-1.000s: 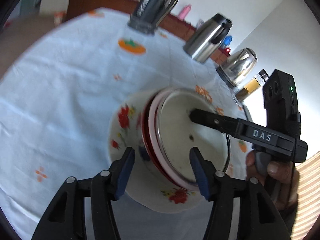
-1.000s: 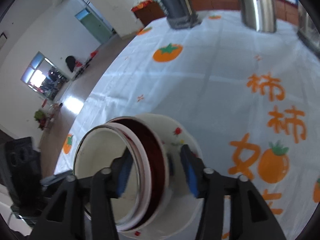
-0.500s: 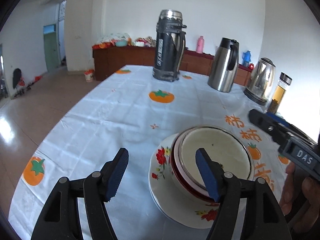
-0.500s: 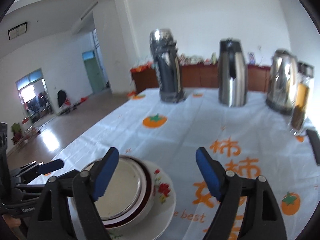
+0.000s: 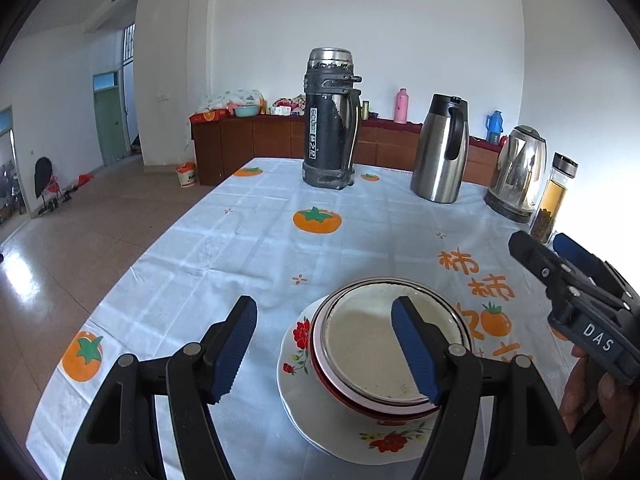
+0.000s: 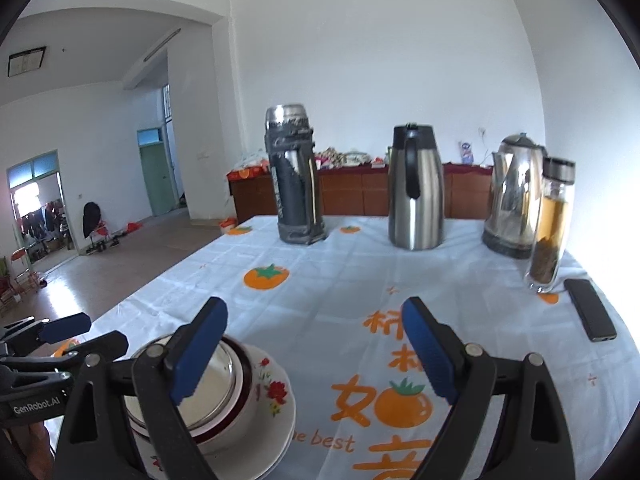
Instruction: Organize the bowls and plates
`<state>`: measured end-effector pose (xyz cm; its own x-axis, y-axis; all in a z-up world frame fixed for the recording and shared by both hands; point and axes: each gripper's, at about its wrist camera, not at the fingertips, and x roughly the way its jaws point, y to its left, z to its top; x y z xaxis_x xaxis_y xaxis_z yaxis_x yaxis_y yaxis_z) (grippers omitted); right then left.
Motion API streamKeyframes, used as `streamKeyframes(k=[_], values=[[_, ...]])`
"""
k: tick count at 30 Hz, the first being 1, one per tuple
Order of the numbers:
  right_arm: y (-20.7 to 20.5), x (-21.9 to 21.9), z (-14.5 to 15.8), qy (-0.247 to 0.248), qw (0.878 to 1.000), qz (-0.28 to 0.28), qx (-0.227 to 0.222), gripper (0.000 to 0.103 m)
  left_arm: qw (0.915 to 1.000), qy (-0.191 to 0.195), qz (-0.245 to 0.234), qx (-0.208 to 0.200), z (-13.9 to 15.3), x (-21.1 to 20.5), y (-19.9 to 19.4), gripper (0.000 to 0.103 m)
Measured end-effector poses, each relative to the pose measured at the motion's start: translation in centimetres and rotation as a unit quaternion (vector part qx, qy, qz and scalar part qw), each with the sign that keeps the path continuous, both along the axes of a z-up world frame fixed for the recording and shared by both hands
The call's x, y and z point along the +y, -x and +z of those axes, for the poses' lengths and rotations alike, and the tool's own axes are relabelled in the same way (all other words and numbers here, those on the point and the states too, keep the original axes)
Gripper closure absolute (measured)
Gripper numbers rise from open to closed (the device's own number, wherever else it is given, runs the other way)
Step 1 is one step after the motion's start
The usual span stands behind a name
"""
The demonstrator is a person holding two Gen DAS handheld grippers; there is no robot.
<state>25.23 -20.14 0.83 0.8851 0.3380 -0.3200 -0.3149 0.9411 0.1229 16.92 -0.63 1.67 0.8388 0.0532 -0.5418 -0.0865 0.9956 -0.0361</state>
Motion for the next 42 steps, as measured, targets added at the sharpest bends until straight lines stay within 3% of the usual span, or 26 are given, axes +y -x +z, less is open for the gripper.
streamKeyframes(k=[15, 42], values=[[1.8, -1.1, 1.2, -0.002, 0.999, -0.014, -0.046, 0.008, 0.9998, -0.016, -0.004, -0.011, 0.9, -1.9, 0.5, 0.031], [2.5, -2.1, 2.2, -0.011, 0.997, -0.024, -0.072, 0.007, 0.9976, -0.046, -0.032, -0.039, 2.2, -3.9, 1.2, 0.031]])
